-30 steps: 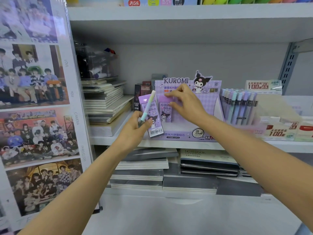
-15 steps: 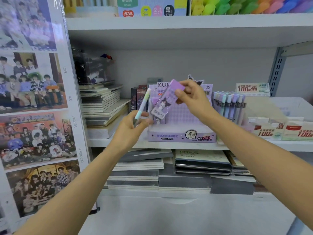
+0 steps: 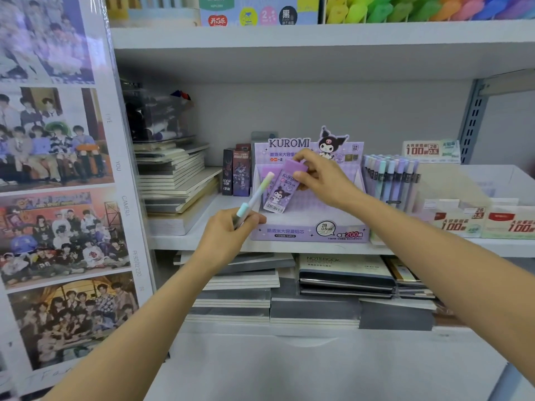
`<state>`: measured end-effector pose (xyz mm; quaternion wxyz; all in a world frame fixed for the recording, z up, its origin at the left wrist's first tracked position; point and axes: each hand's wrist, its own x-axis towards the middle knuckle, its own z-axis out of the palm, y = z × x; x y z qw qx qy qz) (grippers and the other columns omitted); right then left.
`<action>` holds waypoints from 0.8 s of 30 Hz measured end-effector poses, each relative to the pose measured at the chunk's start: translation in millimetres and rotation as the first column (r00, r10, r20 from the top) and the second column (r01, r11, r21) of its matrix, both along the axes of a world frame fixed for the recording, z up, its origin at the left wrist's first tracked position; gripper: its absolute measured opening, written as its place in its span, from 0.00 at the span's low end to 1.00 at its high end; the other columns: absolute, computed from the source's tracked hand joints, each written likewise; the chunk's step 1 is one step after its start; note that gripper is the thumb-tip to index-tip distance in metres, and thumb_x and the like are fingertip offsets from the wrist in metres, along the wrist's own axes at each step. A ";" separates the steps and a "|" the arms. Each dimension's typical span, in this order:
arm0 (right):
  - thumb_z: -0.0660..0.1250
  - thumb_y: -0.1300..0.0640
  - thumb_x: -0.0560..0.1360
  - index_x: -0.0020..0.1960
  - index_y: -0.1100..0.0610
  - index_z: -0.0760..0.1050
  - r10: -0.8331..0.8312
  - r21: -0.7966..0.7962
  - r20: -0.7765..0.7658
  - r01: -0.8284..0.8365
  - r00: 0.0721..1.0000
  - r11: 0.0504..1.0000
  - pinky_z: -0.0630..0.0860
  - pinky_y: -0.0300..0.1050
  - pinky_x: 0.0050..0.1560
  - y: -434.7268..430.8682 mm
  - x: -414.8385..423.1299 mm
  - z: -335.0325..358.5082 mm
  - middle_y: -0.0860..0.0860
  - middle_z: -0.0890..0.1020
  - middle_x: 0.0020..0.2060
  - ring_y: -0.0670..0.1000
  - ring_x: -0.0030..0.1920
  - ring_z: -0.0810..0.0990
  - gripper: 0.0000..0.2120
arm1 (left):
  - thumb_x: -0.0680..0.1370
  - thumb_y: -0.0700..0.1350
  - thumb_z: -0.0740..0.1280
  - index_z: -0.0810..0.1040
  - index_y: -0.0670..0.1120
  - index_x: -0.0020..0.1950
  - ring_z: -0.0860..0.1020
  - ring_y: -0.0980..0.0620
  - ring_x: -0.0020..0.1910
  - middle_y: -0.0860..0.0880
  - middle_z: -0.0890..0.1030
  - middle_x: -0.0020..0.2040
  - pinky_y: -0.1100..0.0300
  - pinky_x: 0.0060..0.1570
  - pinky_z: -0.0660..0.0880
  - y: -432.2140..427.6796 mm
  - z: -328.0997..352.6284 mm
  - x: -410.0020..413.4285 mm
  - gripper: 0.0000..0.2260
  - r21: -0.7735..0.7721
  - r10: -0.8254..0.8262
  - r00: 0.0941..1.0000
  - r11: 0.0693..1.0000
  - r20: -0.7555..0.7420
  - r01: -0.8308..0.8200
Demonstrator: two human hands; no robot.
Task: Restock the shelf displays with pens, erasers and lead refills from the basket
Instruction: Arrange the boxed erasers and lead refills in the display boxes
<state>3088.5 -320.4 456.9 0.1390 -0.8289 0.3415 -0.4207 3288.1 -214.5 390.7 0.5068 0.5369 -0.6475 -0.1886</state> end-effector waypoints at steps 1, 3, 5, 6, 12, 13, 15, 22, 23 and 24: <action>0.62 0.63 0.80 0.59 0.61 0.71 -0.009 -0.024 -0.070 0.008 0.998 1.000 0.81 0.43 0.47 -0.6 1.8 5.2 0.59 0.81 0.50 0.52 0.45 0.82 0.08 | 0.81 0.48 0.64 0.84 0.49 0.49 0.79 0.45 0.48 0.49 0.84 0.49 0.62 0.44 0.71 -0.1 0.3 0.5 0.10 0.007 -0.006 1.000 1.000 -0.026 0.006; 0.63 0.61 0.80 0.60 0.60 0.71 -0.052 -0.082 -0.203 0.036 0.978 0.996 0.80 0.52 0.52 -1.4 10.5 13.6 0.56 0.81 0.48 0.56 0.47 0.82 0.09 | 0.81 0.47 0.64 0.85 0.49 0.49 0.79 0.46 0.52 0.52 0.84 0.49 0.70 0.42 0.71 -1.1 0.8 1.4 0.10 0.015 -0.012 0.999 1.000 -0.051 0.013; 0.63 0.61 0.80 0.60 0.59 0.72 -0.076 -0.134 -0.285 0.039 0.955 0.990 0.79 0.53 0.52 -1.9 21.1 18.7 0.52 0.78 0.44 0.52 0.42 0.80 0.09 | 0.81 0.48 0.63 0.85 0.49 0.48 0.79 0.48 0.51 0.53 0.84 0.49 0.75 0.38 0.70 -2.1 1.6 1.5 0.10 0.023 -0.014 0.998 1.000 -0.060 0.015; 0.63 0.61 0.80 0.60 0.59 0.72 -0.073 -0.135 -0.297 0.034 0.952 0.990 0.80 0.52 0.51 -2.0 24.9 20.3 0.50 0.77 0.43 0.50 0.40 0.79 0.09 | 0.81 0.48 0.63 0.85 0.49 0.48 0.80 0.50 0.49 0.54 0.85 0.49 0.76 0.38 0.69 -2.6 2.1 1.7 0.11 0.027 -0.017 0.998 0.999 -0.067 0.018; 0.66 0.61 0.78 0.60 0.58 0.74 -0.042 -0.123 -0.242 0.013 0.969 0.992 0.80 0.56 0.51 -5.7 19.0 13.6 0.57 0.81 0.46 0.57 0.47 0.82 0.11 | 0.81 0.48 0.63 0.85 0.50 0.48 0.79 0.58 0.50 0.56 0.84 0.50 0.80 0.40 0.69 -2.6 1.8 4.5 0.11 0.024 -0.056 0.993 0.998 -0.102 0.059; 0.67 0.60 0.78 0.60 0.57 0.74 -0.049 -0.133 -0.221 0.020 0.974 0.991 0.80 0.56 0.52 -6.0 20.1 11.3 0.56 0.81 0.45 0.56 0.46 0.82 0.11 | 0.81 0.48 0.63 0.85 0.50 0.47 0.80 0.55 0.50 0.56 0.84 0.50 0.79 0.39 0.69 -2.6 1.7 4.8 0.11 0.021 -0.053 0.993 0.998 -0.104 0.055; 0.68 0.60 0.77 0.60 0.55 0.72 -0.050 -0.164 -0.168 0.022 0.984 0.986 0.80 0.54 0.50 -5.7 25.2 5.9 0.50 0.79 0.39 0.52 0.40 0.81 0.13 | 0.81 0.48 0.63 0.85 0.50 0.47 0.78 0.48 0.45 0.55 0.84 0.49 0.72 0.39 0.71 -4.1 1.2 4.8 0.11 0.024 -0.046 0.994 0.999 -0.096 0.048; 0.71 0.60 0.74 0.50 0.57 0.77 -0.119 -0.306 -0.013 0.110 0.993 0.946 0.78 0.52 0.47 -6.7 34.6 -14.3 0.48 0.77 0.49 0.50 0.40 0.78 0.06 | 0.81 0.48 0.63 0.84 0.48 0.48 0.78 0.68 0.38 0.63 0.84 0.40 0.76 0.39 0.68 -7.0 0.5 6.6 0.11 0.035 -0.079 0.990 0.996 -0.119 0.083; 0.70 0.60 0.75 0.50 0.57 0.78 -0.143 -0.312 -0.006 0.134 0.990 0.941 0.77 0.50 0.46 -6.4 34.4 -14.2 0.48 0.76 0.50 0.49 0.42 0.77 0.04 | 0.82 0.47 0.62 0.84 0.47 0.50 0.77 0.69 0.32 0.63 0.83 0.37 0.75 0.38 0.68 -6.5 0.8 6.6 0.11 0.034 -0.092 0.988 0.995 -0.125 0.096; 0.69 0.59 0.76 0.50 0.57 0.79 -0.157 -0.311 0.004 0.150 0.988 0.938 0.76 0.47 0.46 -4.9 33.5 -12.1 0.49 0.75 0.50 0.48 0.44 0.75 0.03 | 0.82 0.47 0.62 0.83 0.45 0.51 0.75 0.69 0.29 0.62 0.83 0.37 0.73 0.38 0.67 -6.3 1.3 6.1 0.11 0.032 -0.102 0.986 0.994 -0.133 0.107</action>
